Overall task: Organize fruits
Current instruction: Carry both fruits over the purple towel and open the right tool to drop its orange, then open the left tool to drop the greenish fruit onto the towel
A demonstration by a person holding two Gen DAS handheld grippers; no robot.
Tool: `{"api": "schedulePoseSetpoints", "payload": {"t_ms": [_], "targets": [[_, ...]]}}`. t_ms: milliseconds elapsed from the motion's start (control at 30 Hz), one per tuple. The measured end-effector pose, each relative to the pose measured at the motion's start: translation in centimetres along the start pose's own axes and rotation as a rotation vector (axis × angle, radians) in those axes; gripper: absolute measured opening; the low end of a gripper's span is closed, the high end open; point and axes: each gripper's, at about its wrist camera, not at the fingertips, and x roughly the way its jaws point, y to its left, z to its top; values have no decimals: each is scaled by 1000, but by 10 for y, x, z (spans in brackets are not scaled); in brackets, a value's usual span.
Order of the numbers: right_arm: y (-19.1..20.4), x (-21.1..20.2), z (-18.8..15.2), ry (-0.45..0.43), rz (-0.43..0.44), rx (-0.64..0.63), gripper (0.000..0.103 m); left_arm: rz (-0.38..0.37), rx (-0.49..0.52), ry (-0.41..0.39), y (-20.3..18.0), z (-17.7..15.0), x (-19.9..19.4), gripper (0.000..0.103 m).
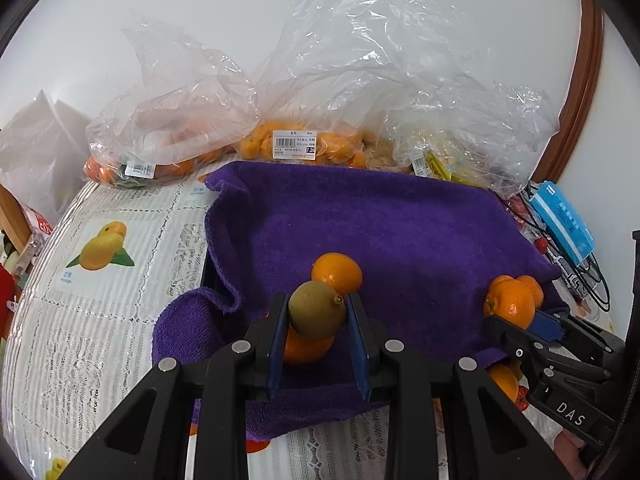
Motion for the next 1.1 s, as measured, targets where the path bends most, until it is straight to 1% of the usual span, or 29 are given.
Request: {"api": "schedulePoseSetpoints", "payload": {"t_ms": [233, 400, 533, 667, 833, 967, 1100], "targets": [[2, 0, 1, -7, -16, -18, 45, -6, 3, -9, -1, -1, 0, 27], [1, -2, 1, -15, -12, -18, 45, -30, 2, -20, -2, -1, 1, 27], [-2, -7, 2, -26, -22, -10, 45, -35, 7, -28, -4, -2, 3, 27], [-4, -15, 3, -47, -25, 3, 49, -73, -14, -24, -2, -3, 4, 27], [-2, -20, 3, -72, -49, -14, 51, -71, 0, -28, -5, -4, 4, 27], [0, -18, 2, -66, -54, -36, 52, -61, 11, -28, -6, -3, 5, 27], [-1, -19, 1, -69, -64, -32, 52, -73, 11, -18, -7, -4, 3, 29]]}}
